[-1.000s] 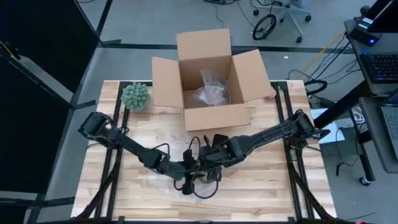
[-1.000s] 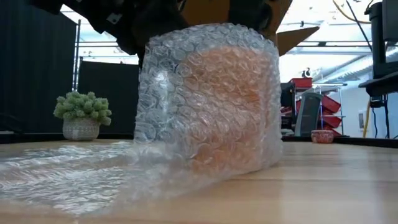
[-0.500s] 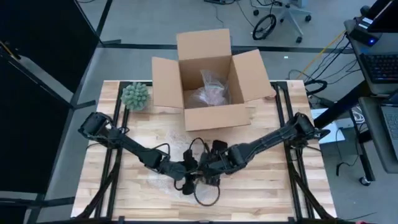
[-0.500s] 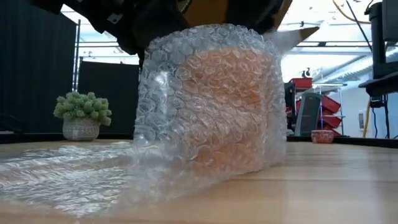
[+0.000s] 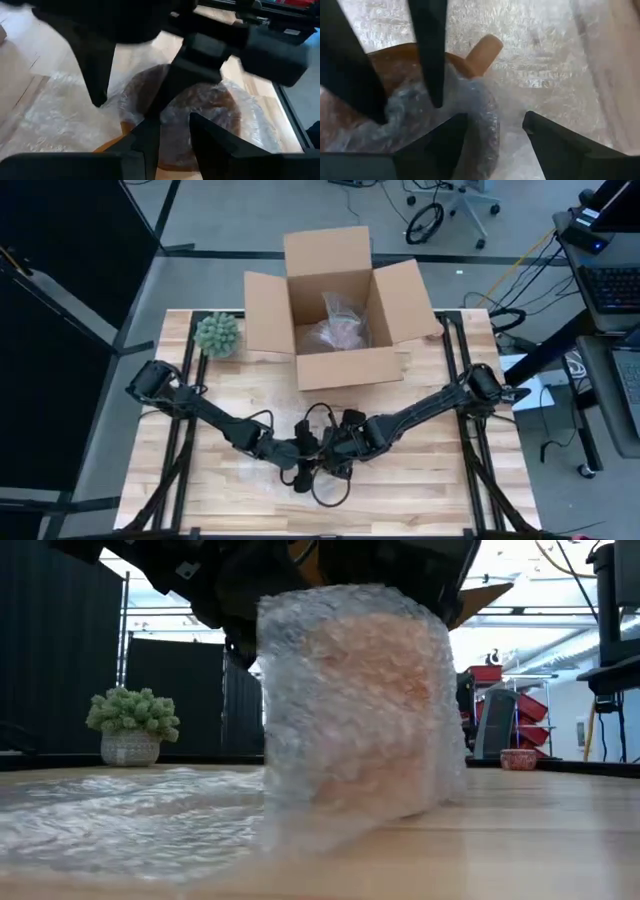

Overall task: Wrap mug
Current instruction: Wrap the orange mug with the left bubble wrap

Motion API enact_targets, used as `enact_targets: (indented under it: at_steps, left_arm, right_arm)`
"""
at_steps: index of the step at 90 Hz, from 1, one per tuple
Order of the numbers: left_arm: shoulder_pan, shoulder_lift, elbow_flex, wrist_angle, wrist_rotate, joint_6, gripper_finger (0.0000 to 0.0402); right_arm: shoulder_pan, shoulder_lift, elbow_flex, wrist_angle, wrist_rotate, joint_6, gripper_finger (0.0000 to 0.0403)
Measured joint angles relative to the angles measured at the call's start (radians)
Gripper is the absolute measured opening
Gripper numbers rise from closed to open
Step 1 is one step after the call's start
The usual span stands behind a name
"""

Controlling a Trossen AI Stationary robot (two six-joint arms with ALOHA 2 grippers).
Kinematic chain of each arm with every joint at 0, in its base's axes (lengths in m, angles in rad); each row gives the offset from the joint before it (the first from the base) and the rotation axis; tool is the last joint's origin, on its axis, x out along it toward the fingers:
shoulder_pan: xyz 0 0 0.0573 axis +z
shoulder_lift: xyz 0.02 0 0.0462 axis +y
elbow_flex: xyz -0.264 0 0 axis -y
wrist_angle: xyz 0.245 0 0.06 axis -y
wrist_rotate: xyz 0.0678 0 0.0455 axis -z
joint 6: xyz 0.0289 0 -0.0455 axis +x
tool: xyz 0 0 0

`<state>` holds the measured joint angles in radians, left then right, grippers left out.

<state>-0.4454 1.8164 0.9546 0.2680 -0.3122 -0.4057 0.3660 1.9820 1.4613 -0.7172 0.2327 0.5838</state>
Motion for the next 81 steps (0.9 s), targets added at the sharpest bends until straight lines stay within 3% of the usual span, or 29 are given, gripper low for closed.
enact_targets:
  at_steps: [31,65,81]
  left_arm:
    - [0.000,0.004,-0.002,0.082,0.020,0.076,0.0095]
    - [0.024,0.048,0.006,0.033,0.060,-0.008,0.0095]
    - [0.025,0.051,0.002,0.070,0.068,-0.001,0.0095]
  right_arm:
    - [0.000,0.008,-0.005,0.018,-0.020,-0.001,0.0205]
    - [0.000,0.011,-0.008,0.047,-0.030,-0.023,0.0204]
    - [-0.001,0.011,-0.008,0.045,-0.060,-0.034,0.0173]
